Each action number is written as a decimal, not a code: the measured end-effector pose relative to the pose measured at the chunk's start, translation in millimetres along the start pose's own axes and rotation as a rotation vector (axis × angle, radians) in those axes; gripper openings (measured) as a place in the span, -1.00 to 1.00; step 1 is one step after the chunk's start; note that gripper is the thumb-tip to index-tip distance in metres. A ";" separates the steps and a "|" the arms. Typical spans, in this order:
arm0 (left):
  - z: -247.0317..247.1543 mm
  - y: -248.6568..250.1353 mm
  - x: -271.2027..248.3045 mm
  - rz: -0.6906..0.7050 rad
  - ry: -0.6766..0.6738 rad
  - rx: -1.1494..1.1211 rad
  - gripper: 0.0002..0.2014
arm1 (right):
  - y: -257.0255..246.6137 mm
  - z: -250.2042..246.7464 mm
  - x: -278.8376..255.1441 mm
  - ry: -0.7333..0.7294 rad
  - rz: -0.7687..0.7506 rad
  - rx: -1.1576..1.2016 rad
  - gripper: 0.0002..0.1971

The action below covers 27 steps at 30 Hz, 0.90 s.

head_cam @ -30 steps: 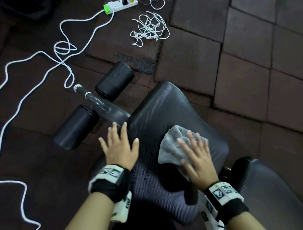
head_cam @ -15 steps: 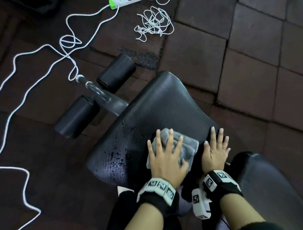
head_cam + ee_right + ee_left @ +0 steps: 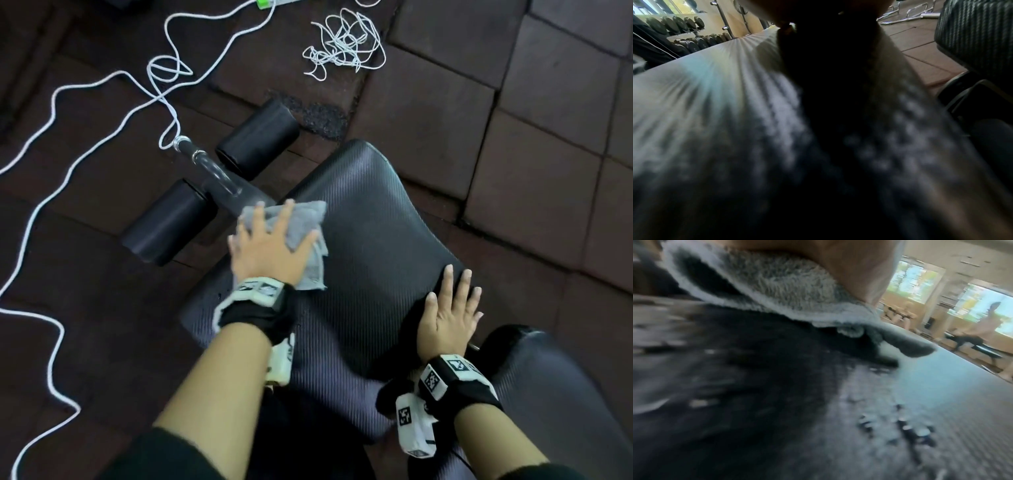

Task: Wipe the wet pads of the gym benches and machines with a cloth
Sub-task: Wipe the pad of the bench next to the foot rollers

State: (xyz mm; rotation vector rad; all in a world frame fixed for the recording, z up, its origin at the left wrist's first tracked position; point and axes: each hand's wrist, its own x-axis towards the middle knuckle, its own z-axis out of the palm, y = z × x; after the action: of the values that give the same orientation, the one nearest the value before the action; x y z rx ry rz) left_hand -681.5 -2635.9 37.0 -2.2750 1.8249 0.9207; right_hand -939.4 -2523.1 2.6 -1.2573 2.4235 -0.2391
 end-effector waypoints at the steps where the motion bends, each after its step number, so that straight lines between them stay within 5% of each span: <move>1: -1.2 -15.6 -3.8 -0.061 0.023 -0.054 -0.31 | 0.8 0.2 -0.3 0.001 -0.004 0.004 -0.36; 5: 30.7 -47.9 -60.8 -0.079 0.241 0.022 -0.33 | -0.6 0.2 -0.9 0.014 -0.011 0.003 -0.37; 10: 74.6 -0.7 -114.3 0.049 0.203 0.044 -0.32 | -1.8 0.4 -0.1 0.019 -0.007 -0.002 -0.31; 16: 69.4 53.4 -58.1 0.185 0.202 0.093 -0.38 | -2.7 -0.4 -0.3 0.015 -0.001 -0.006 -0.31; 21: 35.7 39.3 -6.6 0.247 0.184 0.118 -0.39 | -1.0 -0.5 0.7 0.011 0.003 -0.015 -0.28; 25: 3.5 -17.8 7.3 -0.093 0.019 -0.068 -0.36 | -0.9 1.6 0.9 0.030 0.002 -0.021 -0.28; 27: 1.5 -50.0 -9.3 -0.232 0.067 -0.146 -0.33 | -0.8 1.8 0.0 0.042 0.002 -0.018 -0.29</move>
State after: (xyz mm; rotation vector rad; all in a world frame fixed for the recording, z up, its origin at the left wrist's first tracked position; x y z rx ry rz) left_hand -637.5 -2612.9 25.5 -2.5665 1.5180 0.9770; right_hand -938.0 -2523.6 1.3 -1.2700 2.4674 -0.2464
